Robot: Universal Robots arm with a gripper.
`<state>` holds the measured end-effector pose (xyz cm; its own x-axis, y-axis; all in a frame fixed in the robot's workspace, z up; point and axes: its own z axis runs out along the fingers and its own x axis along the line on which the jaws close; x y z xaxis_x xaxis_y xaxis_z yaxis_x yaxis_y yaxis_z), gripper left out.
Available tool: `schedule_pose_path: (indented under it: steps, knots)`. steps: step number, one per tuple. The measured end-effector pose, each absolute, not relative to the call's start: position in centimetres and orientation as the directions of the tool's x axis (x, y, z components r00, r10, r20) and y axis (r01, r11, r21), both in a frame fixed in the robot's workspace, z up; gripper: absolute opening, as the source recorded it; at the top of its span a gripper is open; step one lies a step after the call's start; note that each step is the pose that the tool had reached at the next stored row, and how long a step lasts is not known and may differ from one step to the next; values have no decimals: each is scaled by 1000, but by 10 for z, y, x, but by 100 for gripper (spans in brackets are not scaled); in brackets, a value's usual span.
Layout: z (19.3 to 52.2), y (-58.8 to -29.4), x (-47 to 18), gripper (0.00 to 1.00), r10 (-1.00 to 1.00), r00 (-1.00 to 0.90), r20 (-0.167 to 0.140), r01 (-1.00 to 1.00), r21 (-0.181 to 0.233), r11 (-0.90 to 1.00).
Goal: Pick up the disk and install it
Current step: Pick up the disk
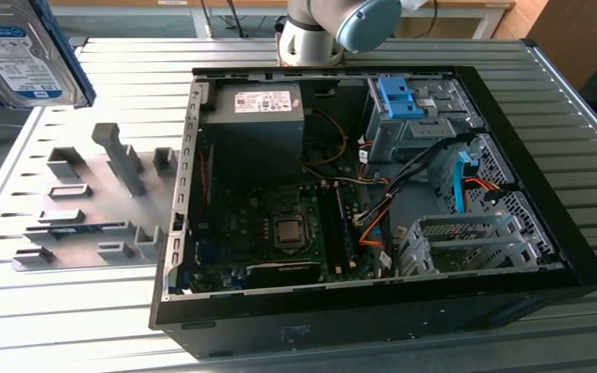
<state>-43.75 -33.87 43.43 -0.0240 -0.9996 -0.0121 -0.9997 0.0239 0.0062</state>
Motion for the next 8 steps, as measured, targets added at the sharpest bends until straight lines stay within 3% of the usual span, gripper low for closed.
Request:
schedule_pose_path:
  steps: [8]
  knots:
    - [440, -339, -438, 37, -1000, -24, -12, -1000, 6, 24]
